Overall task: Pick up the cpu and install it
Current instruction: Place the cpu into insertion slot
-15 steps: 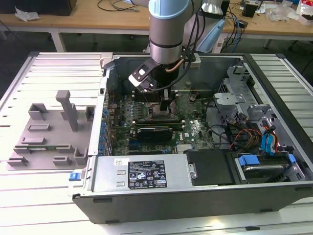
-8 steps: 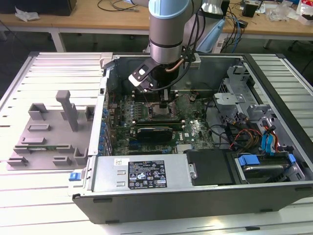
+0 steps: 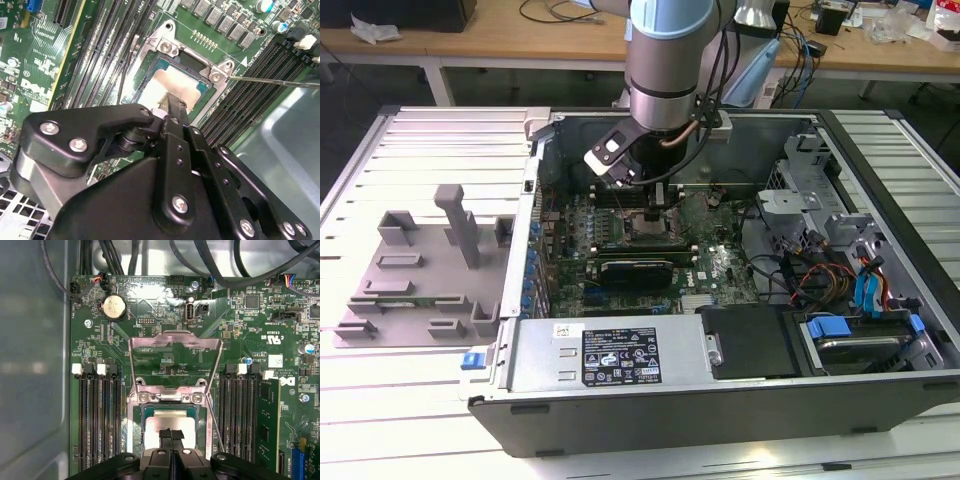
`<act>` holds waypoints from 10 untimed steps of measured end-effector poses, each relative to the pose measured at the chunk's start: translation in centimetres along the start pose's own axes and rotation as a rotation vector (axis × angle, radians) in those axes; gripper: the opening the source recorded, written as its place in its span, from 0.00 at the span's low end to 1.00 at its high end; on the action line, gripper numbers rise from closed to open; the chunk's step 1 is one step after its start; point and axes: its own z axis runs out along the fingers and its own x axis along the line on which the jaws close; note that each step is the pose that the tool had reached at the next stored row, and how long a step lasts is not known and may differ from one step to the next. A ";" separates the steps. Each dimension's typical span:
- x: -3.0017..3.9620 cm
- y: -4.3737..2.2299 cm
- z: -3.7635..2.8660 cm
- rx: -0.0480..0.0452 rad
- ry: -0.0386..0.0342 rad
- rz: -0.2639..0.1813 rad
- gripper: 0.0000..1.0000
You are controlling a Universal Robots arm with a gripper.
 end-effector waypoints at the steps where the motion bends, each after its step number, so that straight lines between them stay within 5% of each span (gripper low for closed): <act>1: 0.00 0.01 -0.08 0.0000 0.0000 0.000 0.11; 4: 0.00 0.01 -0.68 -0.0001 0.0002 0.000 0.11; 10: 0.00 0.00 0.73 -0.0001 0.0001 0.000 0.11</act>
